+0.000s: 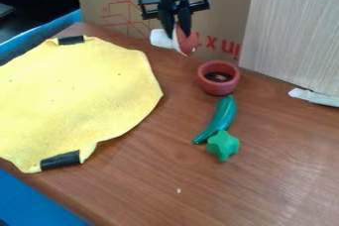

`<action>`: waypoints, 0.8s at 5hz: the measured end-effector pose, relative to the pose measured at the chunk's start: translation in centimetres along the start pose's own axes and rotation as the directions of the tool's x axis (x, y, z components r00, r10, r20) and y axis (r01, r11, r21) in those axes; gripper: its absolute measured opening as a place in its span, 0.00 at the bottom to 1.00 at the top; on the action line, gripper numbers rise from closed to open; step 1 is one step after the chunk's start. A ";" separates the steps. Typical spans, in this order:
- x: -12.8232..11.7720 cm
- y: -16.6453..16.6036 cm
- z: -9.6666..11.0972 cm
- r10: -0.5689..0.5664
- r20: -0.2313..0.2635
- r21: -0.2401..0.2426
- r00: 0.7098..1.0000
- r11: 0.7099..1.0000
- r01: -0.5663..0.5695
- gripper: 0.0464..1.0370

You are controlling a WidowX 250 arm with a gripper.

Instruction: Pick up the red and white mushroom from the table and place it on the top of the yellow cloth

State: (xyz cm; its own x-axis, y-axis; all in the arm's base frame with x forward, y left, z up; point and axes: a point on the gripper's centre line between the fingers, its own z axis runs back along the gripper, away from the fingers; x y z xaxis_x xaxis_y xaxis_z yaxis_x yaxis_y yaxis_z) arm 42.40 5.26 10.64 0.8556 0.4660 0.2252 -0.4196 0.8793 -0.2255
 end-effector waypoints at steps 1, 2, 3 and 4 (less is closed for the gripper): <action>-1.0 2.9 -0.8 0.053 -0.004 0.095 0.999 0.994 -0.052 0.21; -0.5 7.0 -0.6 0.179 0.005 0.124 0.984 0.976 -0.178 0.21; 0.2 10.3 1.5 0.292 0.040 0.116 0.956 0.948 -0.295 0.21; 1.1 12.6 2.7 0.349 0.058 0.115 0.935 0.928 -0.354 0.20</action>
State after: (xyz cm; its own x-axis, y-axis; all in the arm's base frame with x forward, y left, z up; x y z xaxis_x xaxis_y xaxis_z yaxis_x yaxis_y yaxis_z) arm 37.28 17.09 10.57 0.6364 0.7485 0.1864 -0.7268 0.6628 -0.1803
